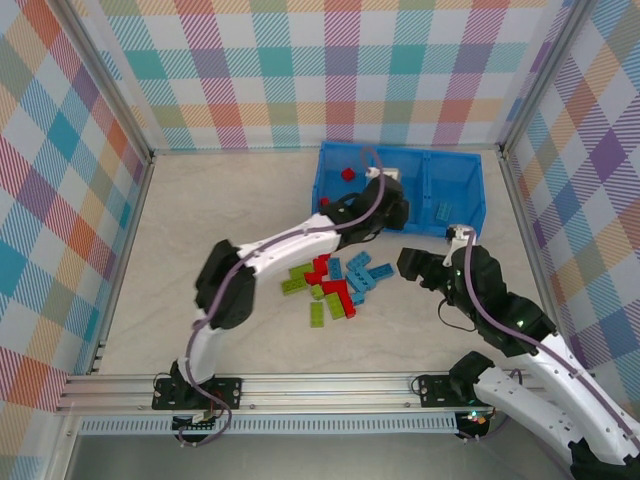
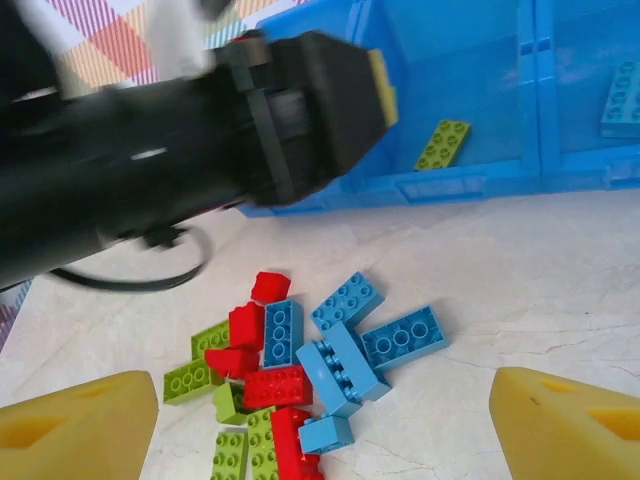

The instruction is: Sort the legos into containers by color

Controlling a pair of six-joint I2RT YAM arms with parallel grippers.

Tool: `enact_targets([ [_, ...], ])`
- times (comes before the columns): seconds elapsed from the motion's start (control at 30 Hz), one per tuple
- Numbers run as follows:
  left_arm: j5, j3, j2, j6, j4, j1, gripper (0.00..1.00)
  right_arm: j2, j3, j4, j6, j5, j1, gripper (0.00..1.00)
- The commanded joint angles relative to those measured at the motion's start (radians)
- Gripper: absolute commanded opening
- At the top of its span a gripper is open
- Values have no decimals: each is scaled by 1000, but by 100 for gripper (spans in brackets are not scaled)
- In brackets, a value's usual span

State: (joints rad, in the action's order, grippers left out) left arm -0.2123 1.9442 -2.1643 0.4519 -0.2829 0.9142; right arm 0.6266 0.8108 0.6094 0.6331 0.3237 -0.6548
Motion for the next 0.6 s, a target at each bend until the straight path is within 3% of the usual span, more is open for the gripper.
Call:
enact_targets([
  [0.0, -40, 221, -153, -22, -98, -26, 24, -2, -18, 24, 26, 18, 0, 87],
  [0.17, -166, 510, -349, 37, -233, -33, 39, -2, -15, 28, 32, -45, 0, 88],
  [0.23, -148, 562, -375, 52, -261, -38, 46, -2, -14, 33, 31, -52, 0, 89],
  [0.4, -67, 519, -303, 49, -251, -34, 60, 8, -28, 23, 34, -52, 0, 89],
  [0.57, 5, 266, -62, 43, -182, -15, 60, 50, -27, 44, 63, -37, 0, 89],
])
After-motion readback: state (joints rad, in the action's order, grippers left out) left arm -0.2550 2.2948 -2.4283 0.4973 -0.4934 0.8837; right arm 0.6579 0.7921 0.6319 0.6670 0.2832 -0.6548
